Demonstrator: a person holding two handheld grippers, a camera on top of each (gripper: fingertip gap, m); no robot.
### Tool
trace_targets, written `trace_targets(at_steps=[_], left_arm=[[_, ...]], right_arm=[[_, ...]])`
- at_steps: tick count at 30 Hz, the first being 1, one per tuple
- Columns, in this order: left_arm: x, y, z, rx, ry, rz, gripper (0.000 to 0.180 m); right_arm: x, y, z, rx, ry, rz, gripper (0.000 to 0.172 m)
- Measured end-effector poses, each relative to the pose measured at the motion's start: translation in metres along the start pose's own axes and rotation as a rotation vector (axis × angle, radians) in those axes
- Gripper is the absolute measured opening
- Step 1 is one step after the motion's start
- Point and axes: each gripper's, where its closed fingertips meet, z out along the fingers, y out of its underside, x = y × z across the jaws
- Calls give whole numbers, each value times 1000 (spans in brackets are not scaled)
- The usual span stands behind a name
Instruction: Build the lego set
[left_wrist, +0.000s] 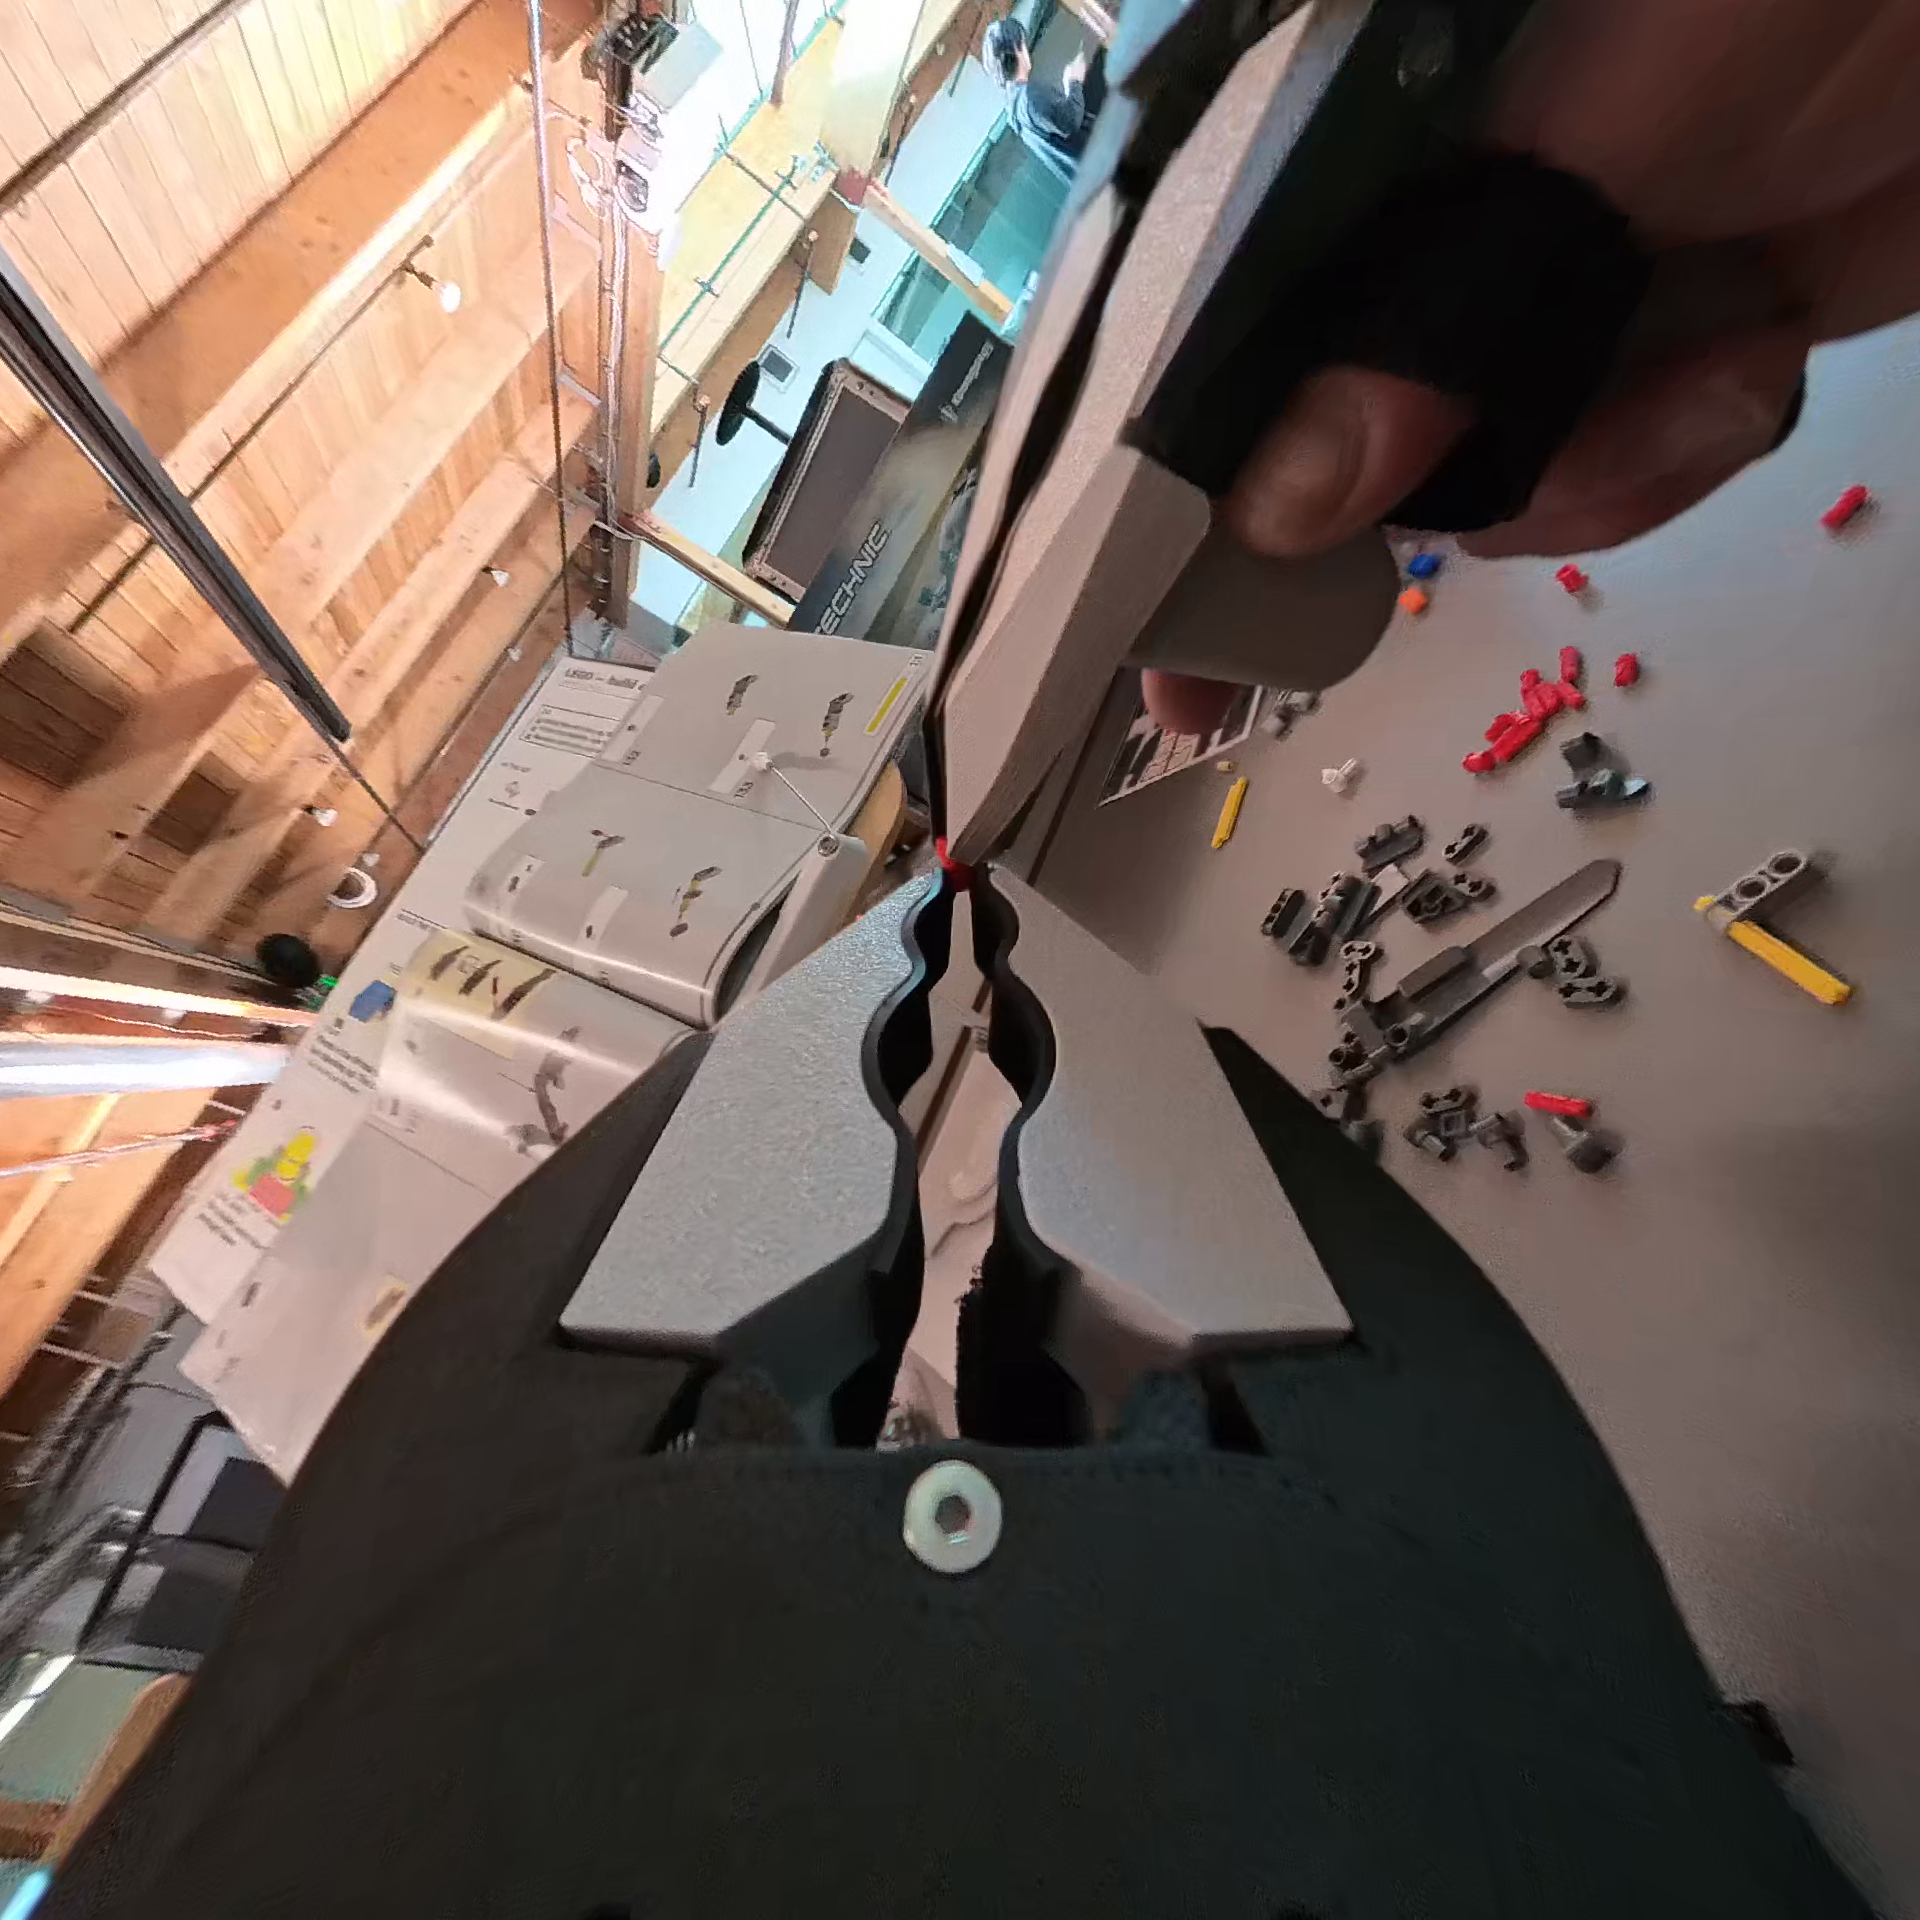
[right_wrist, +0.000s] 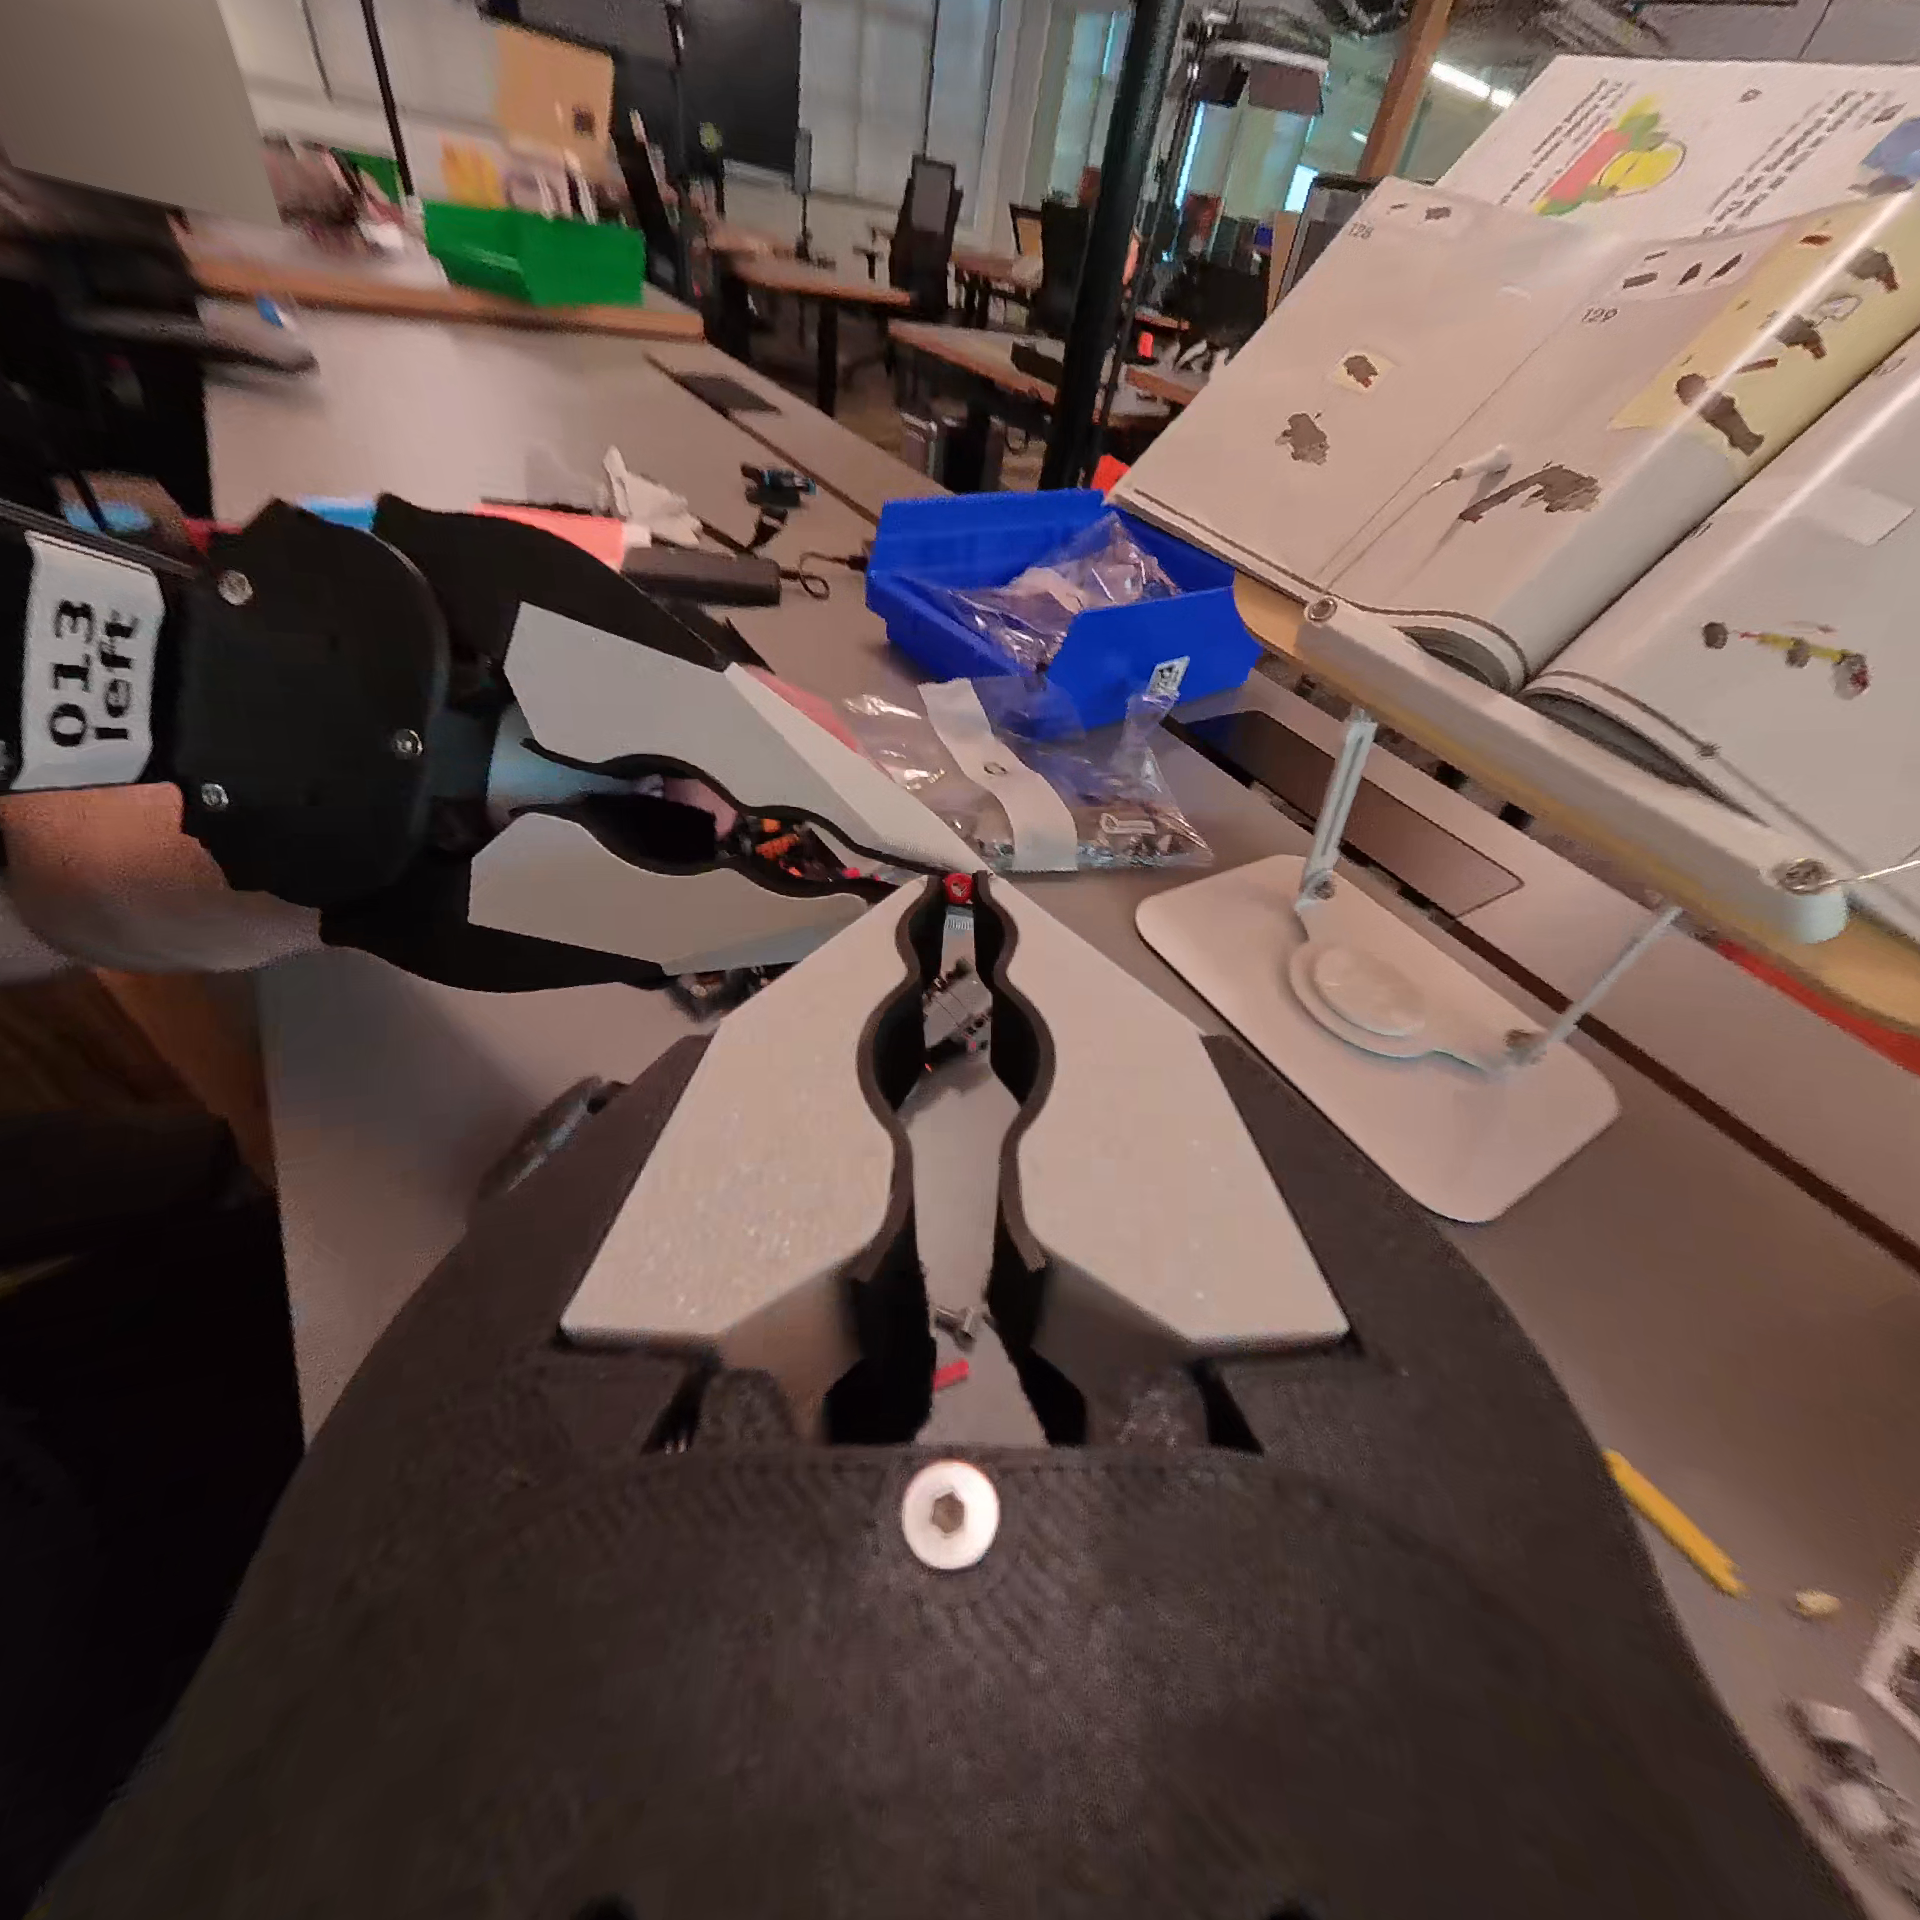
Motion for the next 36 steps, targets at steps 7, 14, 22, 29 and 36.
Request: trace_targets(at_steps=[7,14,22,29,36], left_arm=[[2,2,1,-46,-38,155,1],[4,4,1,-57,-46,219,1],[5,3,3,-40,-62,240,1],[3,0,3,-23,-91,264,1],[5,-3,3,-9,-99,286,2]], right_arm=[[1,6,0,-137,63,-170,3],[1,10,1,-175,65,-245,2],[1,10,-2,-156,81,-309,1],[2,8,-3,-132,133,-371,4],[0,9,-5,-133,124,-391,3]])
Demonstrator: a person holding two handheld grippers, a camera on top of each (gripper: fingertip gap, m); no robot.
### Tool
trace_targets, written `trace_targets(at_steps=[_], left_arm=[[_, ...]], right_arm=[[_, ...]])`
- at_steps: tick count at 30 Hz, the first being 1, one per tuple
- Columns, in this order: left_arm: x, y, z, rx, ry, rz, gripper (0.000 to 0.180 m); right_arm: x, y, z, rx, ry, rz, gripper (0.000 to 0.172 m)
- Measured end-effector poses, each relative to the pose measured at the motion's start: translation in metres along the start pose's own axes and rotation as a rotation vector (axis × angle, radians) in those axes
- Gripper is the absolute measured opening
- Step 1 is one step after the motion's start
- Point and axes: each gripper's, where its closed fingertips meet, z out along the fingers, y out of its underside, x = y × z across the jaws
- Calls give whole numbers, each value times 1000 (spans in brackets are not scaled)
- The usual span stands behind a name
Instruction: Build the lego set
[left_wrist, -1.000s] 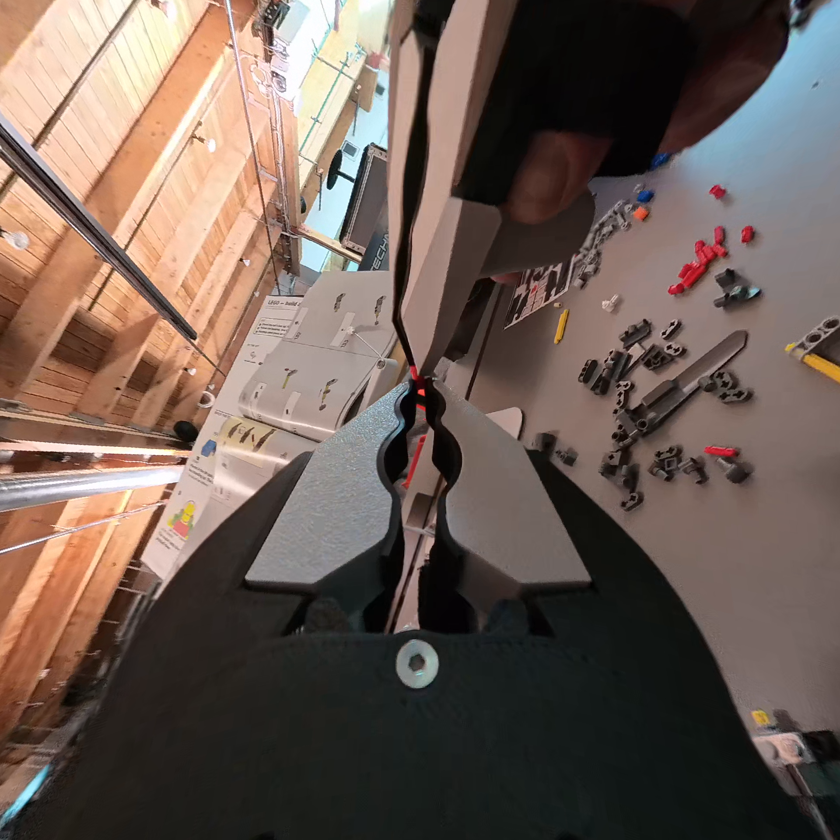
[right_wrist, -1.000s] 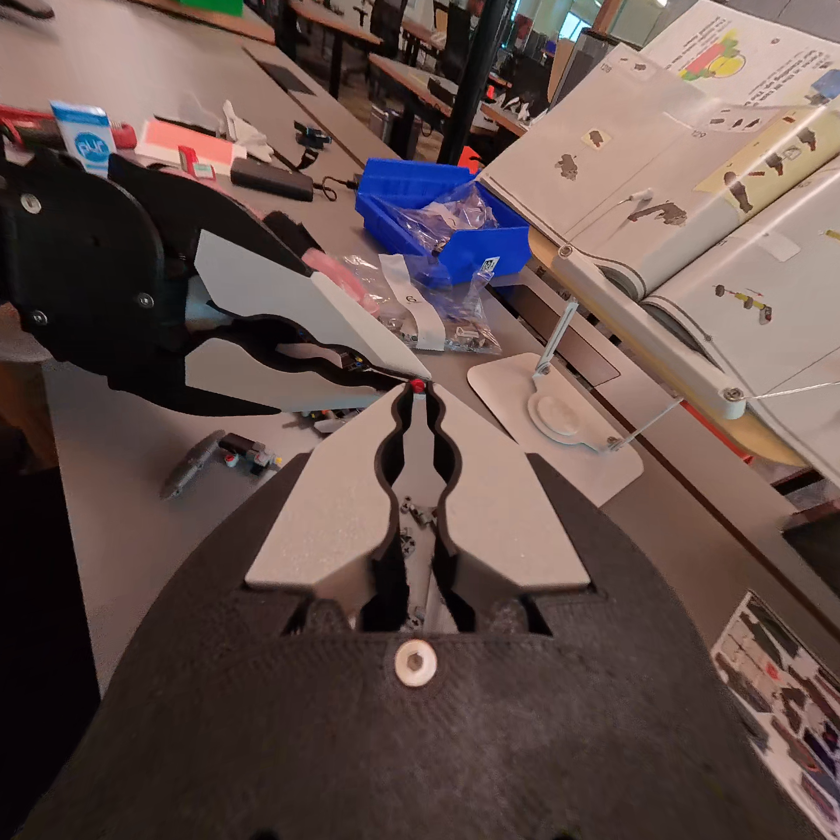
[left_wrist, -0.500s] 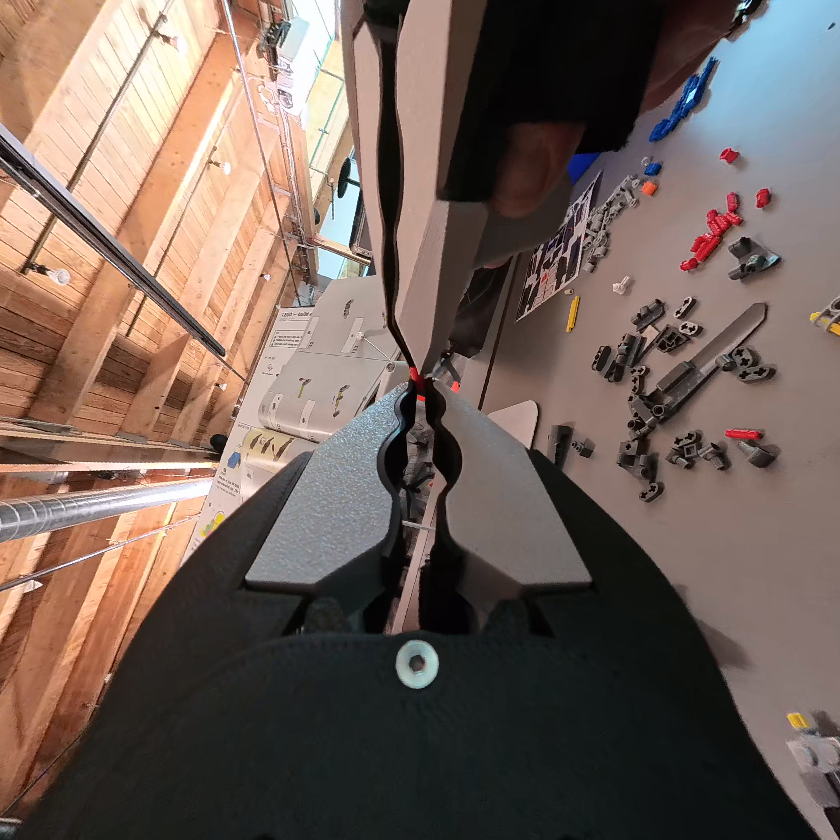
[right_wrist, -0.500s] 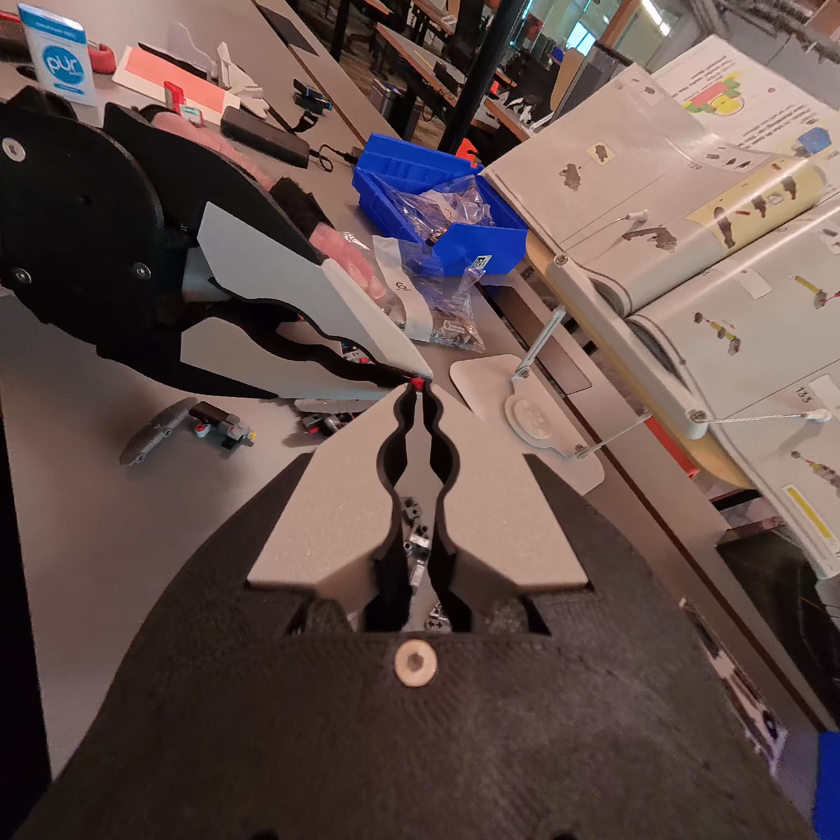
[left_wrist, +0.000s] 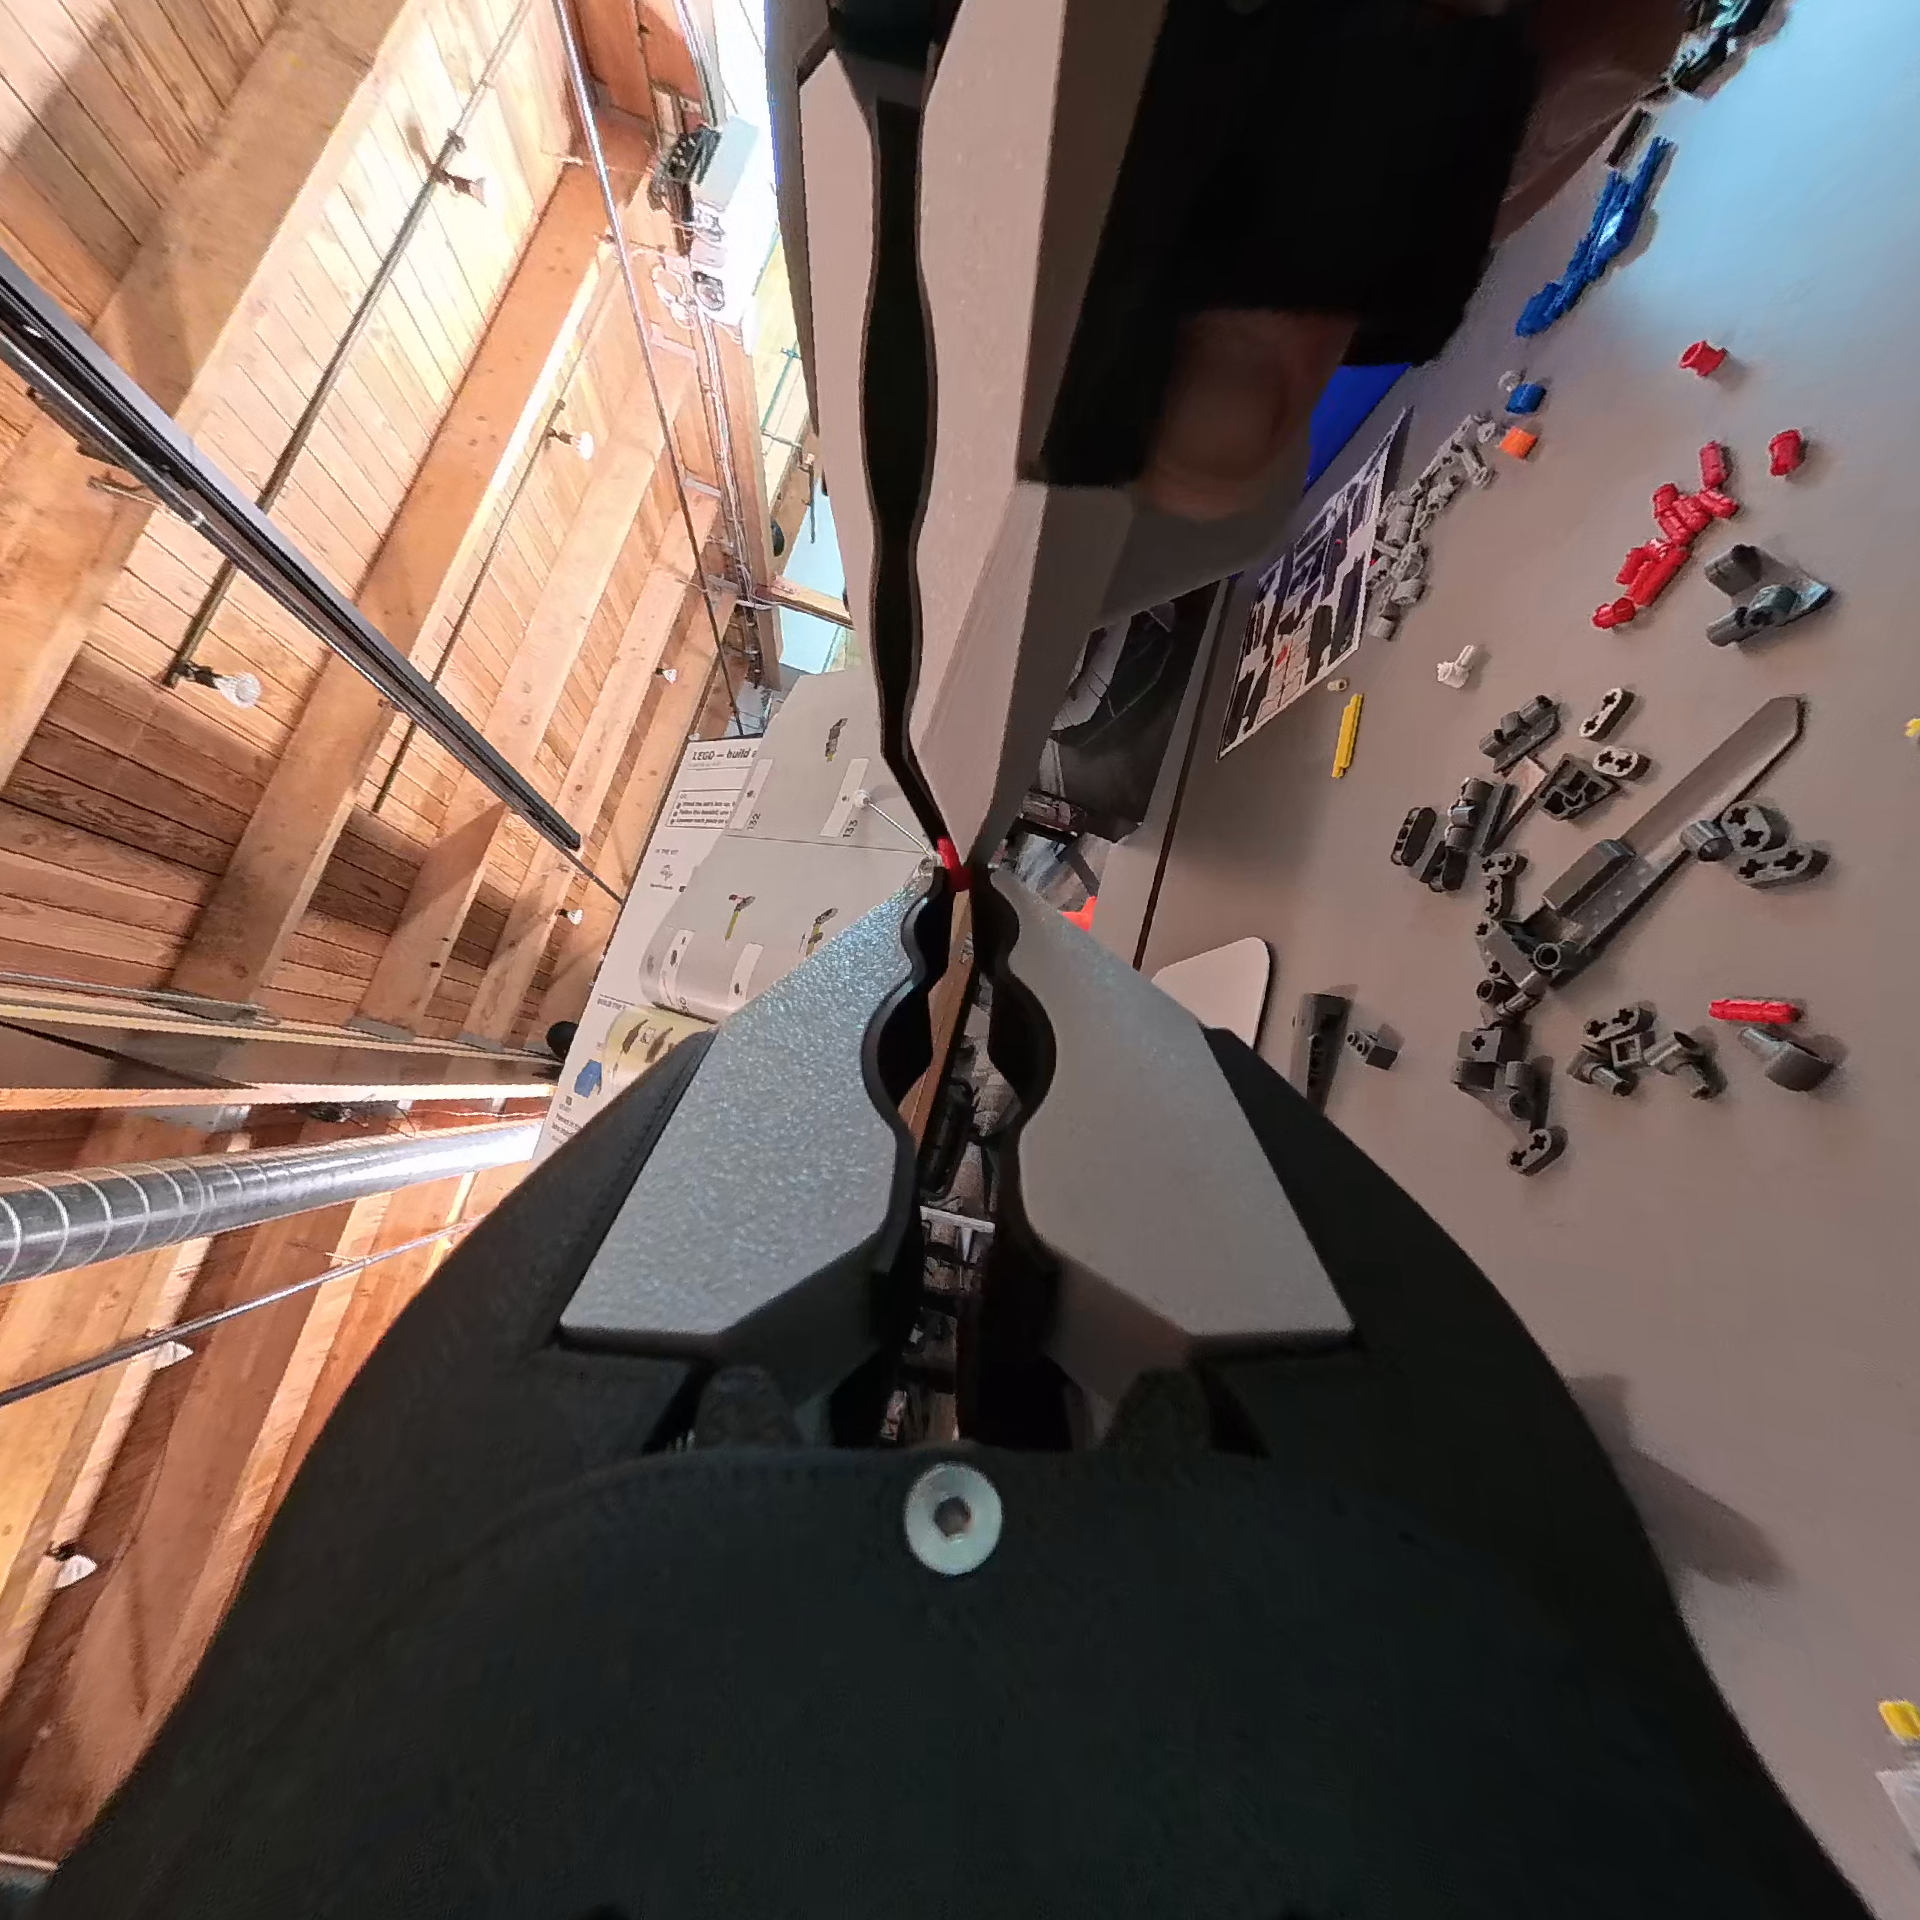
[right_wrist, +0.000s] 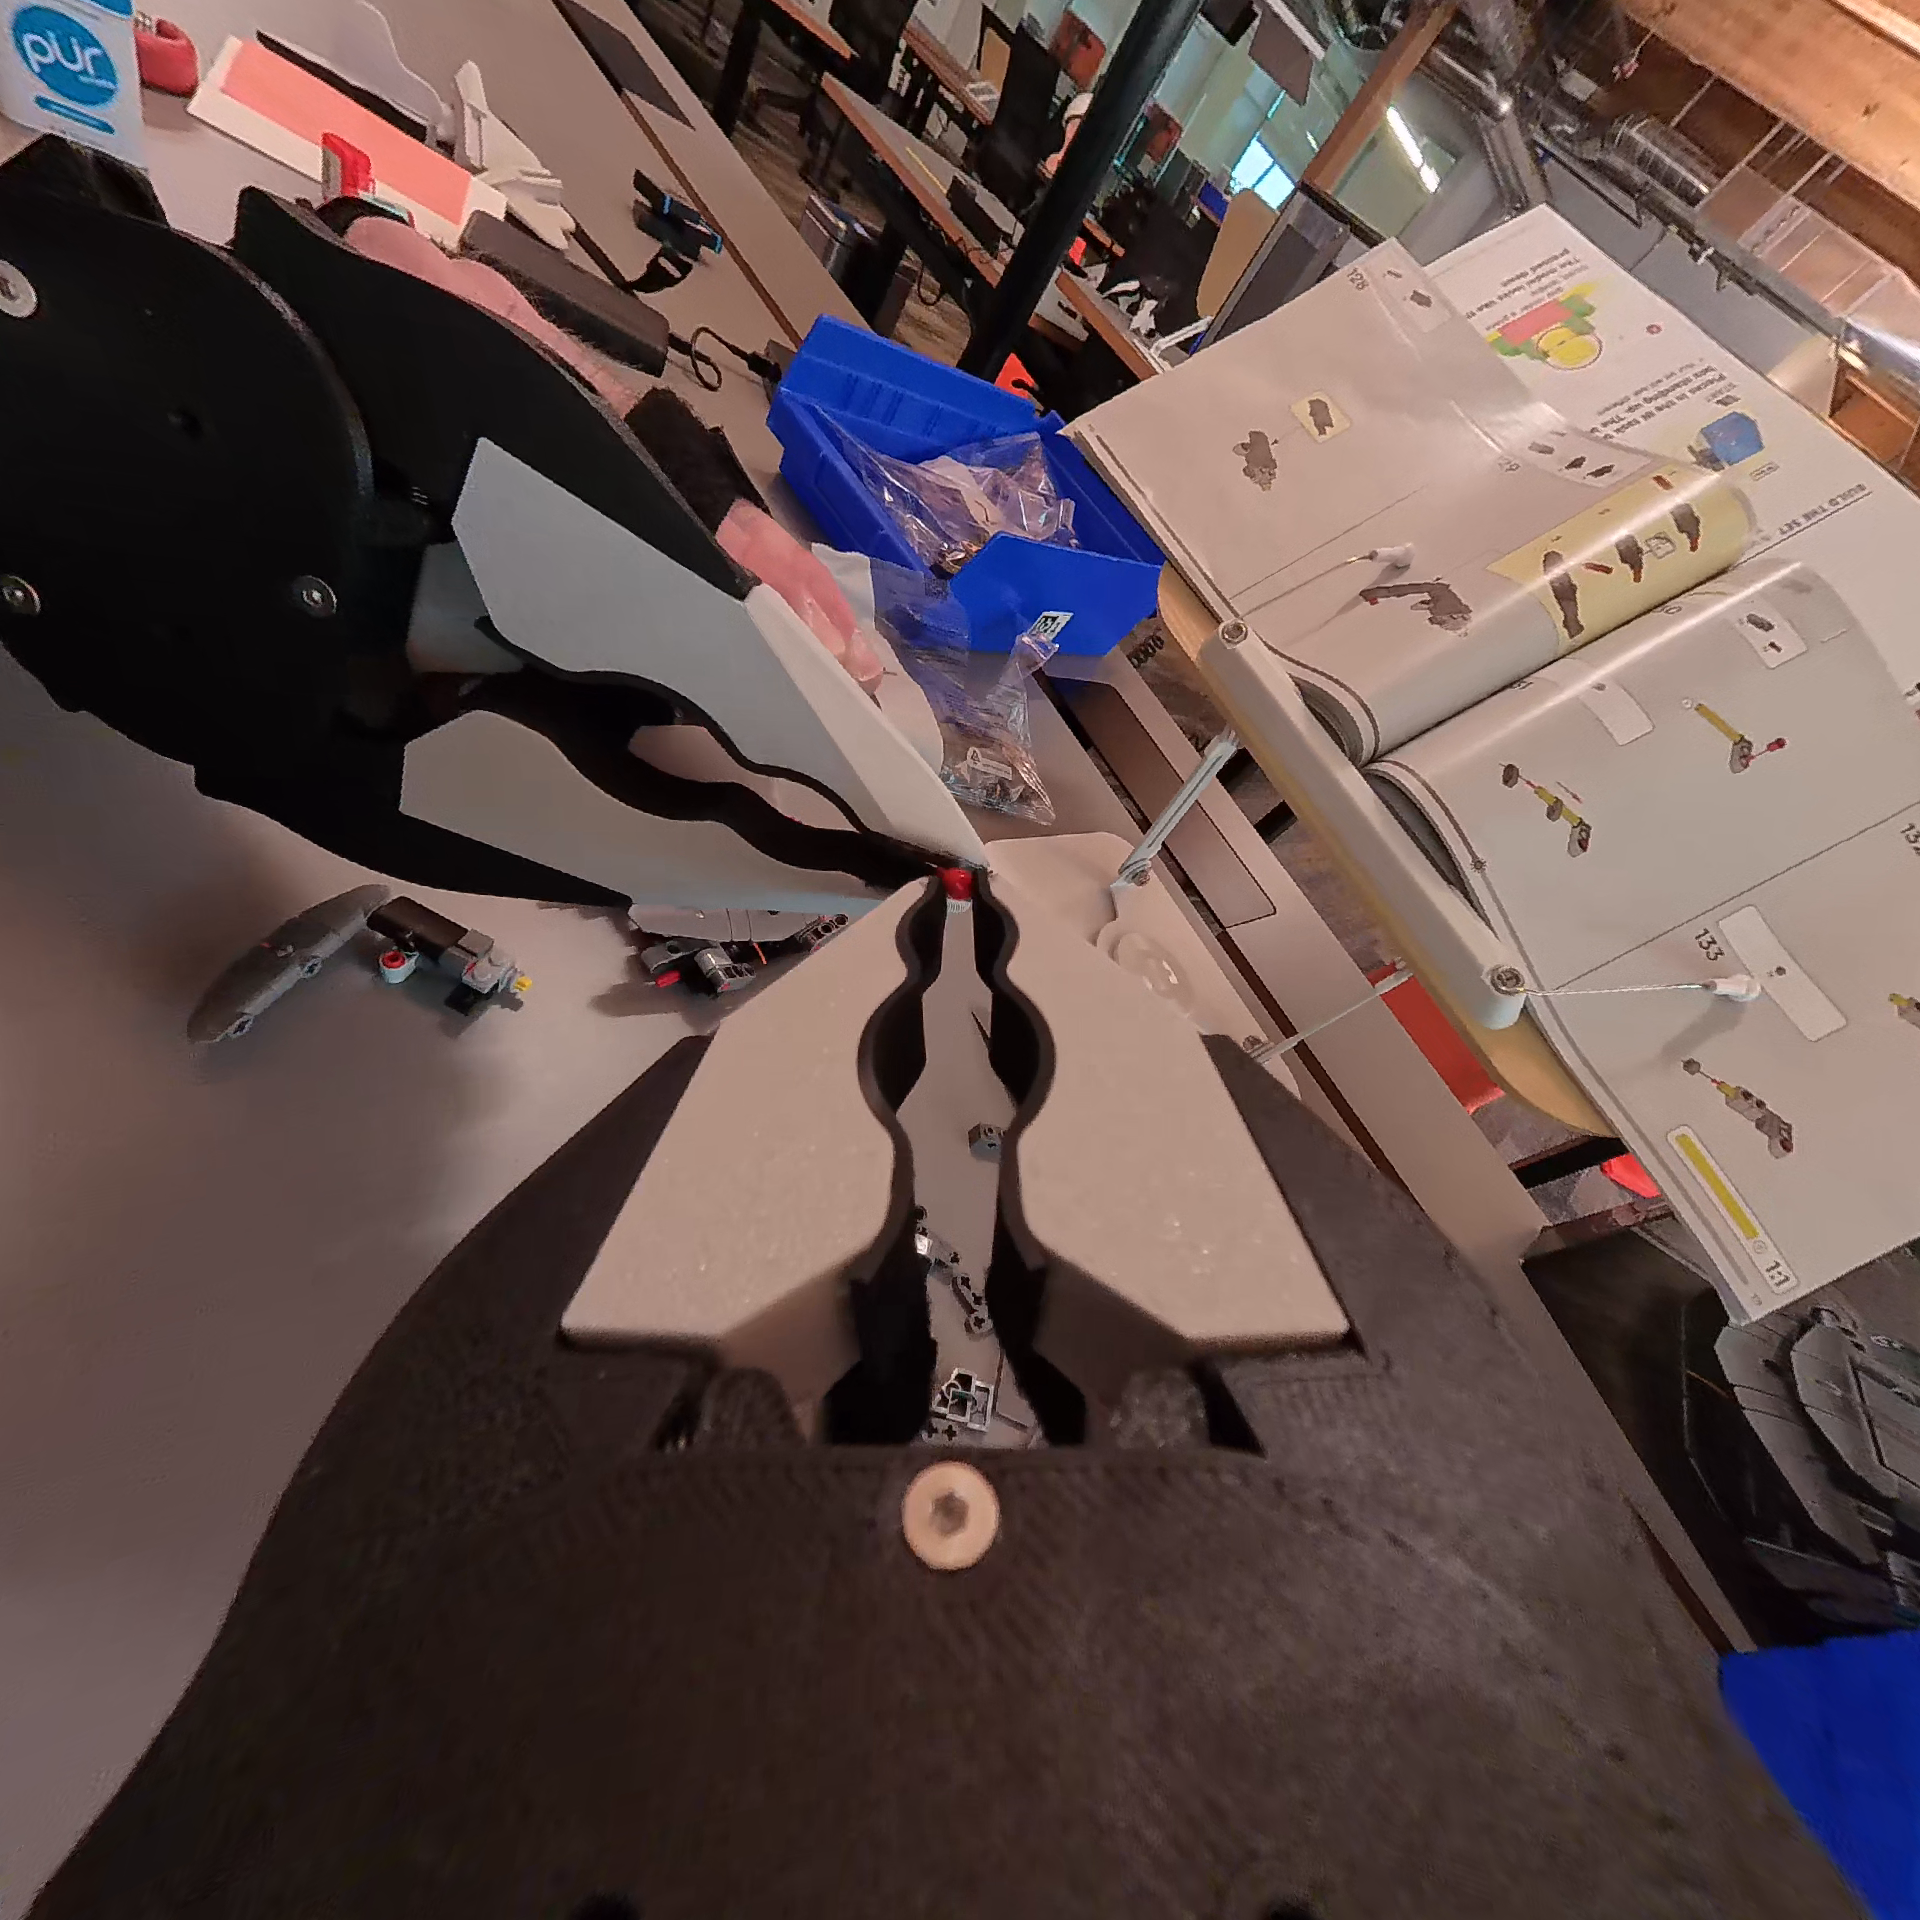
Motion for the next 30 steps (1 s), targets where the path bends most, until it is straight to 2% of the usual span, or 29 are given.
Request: trace_targets(at_steps=[10,30], left_arm=[[1,-2,0,15,-5,13,1],[9,-8,5,35,18,-37,5]], right_arm=[[0,1,-2,-1,0,-19,2],[3,7,-11,35,-36,68,1]])
